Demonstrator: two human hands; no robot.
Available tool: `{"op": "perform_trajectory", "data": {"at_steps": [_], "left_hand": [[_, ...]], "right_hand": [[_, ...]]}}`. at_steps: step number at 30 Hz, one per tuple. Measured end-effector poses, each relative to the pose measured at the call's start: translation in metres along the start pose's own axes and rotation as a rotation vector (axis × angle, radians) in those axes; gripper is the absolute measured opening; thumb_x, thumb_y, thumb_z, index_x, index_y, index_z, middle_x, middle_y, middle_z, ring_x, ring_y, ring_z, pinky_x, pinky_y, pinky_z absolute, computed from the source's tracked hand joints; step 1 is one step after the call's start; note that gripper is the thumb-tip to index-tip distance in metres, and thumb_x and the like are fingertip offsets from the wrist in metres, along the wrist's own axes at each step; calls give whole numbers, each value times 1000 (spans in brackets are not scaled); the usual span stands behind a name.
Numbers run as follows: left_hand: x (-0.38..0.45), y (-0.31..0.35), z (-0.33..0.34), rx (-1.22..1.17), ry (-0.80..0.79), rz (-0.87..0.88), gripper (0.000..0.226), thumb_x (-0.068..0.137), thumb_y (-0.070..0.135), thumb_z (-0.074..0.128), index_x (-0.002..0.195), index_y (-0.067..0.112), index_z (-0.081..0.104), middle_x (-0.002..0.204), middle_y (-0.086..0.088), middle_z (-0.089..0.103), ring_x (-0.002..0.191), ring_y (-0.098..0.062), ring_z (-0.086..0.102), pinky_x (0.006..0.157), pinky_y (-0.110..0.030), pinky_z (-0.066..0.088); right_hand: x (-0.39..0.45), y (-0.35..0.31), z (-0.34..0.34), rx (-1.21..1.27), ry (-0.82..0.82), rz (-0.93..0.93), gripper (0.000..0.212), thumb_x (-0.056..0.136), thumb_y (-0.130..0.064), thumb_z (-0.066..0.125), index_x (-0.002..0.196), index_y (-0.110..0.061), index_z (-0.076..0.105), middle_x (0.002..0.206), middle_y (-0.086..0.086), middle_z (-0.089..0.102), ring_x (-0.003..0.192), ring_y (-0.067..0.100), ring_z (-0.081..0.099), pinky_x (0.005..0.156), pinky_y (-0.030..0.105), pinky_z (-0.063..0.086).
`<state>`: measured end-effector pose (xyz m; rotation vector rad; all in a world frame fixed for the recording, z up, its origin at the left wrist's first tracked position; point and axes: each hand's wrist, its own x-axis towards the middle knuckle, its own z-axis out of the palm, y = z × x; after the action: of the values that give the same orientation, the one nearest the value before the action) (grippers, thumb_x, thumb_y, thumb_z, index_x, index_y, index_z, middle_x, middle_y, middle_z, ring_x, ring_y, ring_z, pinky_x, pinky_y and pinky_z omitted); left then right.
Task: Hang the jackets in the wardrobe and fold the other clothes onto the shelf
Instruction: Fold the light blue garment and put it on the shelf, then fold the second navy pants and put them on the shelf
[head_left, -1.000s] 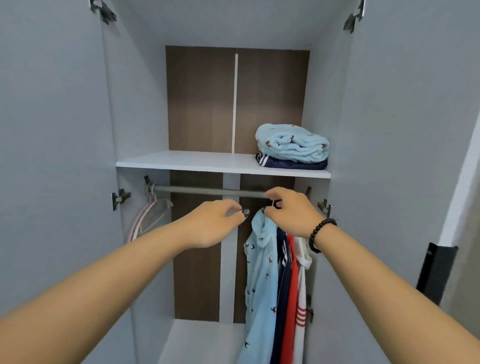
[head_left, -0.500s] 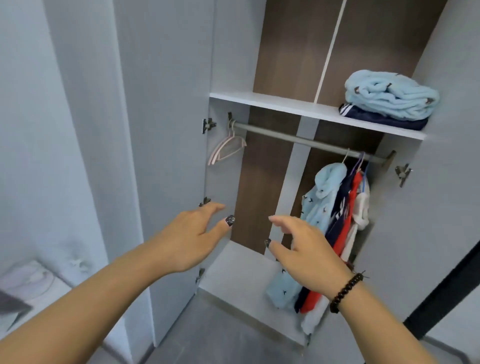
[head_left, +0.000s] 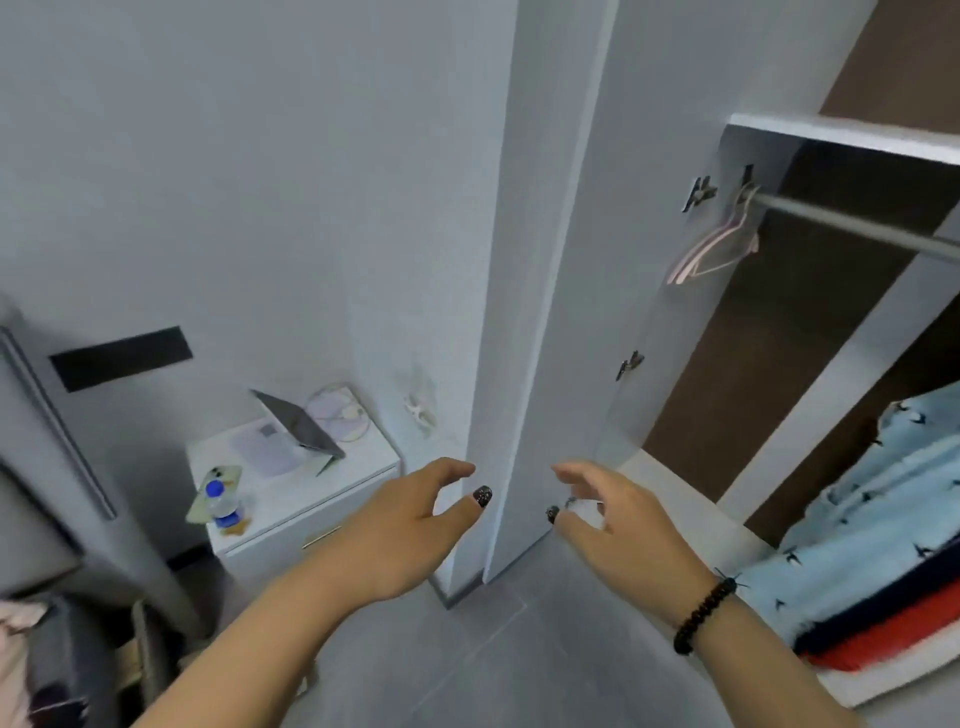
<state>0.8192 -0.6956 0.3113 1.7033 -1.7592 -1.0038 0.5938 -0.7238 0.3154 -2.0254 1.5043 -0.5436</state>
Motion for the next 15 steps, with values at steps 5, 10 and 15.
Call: {"op": "perform_trajectory", "data": {"at_steps": [5, 10, 15], "left_hand": [[-30, -80, -44, -61, 40, -125, 43, 94, 51, 47, 135, 38, 47, 128, 12, 61, 118, 4, 48, 99, -20, 38], [-67, -159, -90, -102, 108, -222, 44, 97, 41, 49, 139, 32, 46, 143, 18, 47, 133, 1, 40, 110, -23, 33], [-110, -241, -132, -207, 163, -361, 40, 96, 38, 53, 135, 36, 49, 133, 9, 58, 115, 0, 56, 93, -14, 43]], "right_hand": [[32, -57, 78, 35, -144, -44, 45, 94, -31, 56, 137, -31, 43, 132, -18, 47, 120, -1, 43, 95, 11, 32], [60, -115, 156, -1, -297, -98, 46, 94, -34, 53, 138, -34, 41, 135, -21, 44, 117, -6, 41, 86, 1, 29], [79, -174, 241, -4, -411, -155, 44, 93, -29, 54, 136, -32, 44, 131, -20, 46, 117, -4, 43, 81, -2, 29]]}}
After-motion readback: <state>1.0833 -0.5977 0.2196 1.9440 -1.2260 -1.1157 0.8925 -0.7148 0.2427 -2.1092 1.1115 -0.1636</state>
